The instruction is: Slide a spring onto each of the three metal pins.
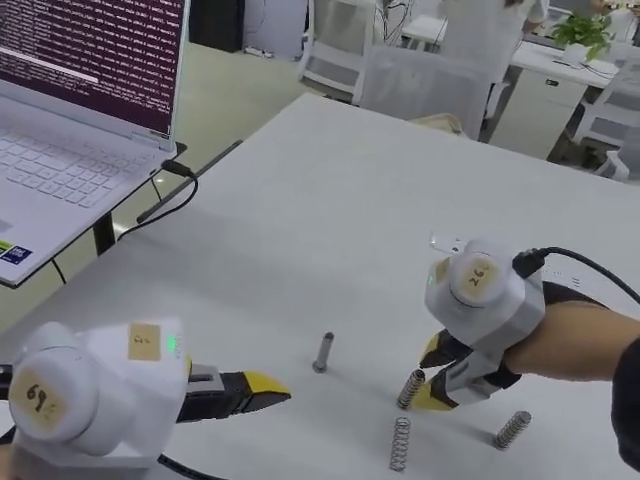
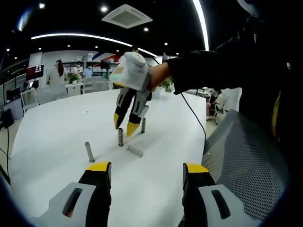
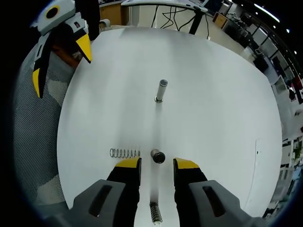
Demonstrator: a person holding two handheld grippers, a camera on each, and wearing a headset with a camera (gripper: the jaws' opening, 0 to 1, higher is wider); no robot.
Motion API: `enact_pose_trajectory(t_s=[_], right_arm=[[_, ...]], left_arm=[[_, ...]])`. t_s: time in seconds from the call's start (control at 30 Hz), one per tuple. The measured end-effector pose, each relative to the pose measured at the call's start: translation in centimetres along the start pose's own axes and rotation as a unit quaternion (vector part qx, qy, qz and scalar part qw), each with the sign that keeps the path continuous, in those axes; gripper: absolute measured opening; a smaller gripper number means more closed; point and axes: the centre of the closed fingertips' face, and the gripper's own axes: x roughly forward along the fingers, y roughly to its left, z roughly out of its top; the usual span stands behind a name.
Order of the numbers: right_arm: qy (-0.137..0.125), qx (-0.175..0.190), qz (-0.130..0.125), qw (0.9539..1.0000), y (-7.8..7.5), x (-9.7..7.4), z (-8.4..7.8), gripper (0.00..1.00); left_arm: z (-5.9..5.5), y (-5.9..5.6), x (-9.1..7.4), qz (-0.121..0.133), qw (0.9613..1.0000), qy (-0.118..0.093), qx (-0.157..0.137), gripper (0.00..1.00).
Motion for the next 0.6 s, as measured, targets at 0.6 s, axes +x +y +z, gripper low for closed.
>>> enact_pose_trajectory(t_s=[0.6], right_arm=[[-0.034,0.062,-0.010,0.9974,3.7,-2.1,-0.9,0.22]], left_arm=[[0.3,-0.1,-0.4,-0.001,1.0000,-0.002,0.000,0.56]])
